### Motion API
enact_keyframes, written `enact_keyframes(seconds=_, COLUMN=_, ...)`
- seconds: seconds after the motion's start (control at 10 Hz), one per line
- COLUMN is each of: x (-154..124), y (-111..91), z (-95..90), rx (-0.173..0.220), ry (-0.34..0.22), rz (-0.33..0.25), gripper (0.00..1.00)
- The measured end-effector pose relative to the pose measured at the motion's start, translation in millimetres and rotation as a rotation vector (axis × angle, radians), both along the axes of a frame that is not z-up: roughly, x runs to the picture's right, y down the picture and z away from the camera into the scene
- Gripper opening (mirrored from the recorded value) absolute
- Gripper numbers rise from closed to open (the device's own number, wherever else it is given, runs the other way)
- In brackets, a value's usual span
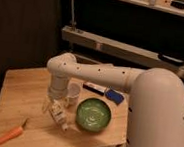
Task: Place the bottle in the ceramic bowl
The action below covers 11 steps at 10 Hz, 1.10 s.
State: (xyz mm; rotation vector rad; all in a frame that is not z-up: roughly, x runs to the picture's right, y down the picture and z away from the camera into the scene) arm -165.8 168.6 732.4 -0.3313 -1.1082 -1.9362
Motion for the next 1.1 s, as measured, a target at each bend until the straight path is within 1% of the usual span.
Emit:
enact_keyframes(seconds=0.2, x=0, y=2, z=2.4, rx=0.006, ry=0.01, rz=0.0, gripper=0.7)
enact_keyframes(seconds=0.7, x=7, y=7, z=20.5, rx=0.018, ry=0.039, rz=0.0, gripper=0.7)
enact_keyframes(seconds=1.1, x=8, y=12, z=29.1, rx=0.027, ry=0.043, rz=-0.003, gripper=0.7)
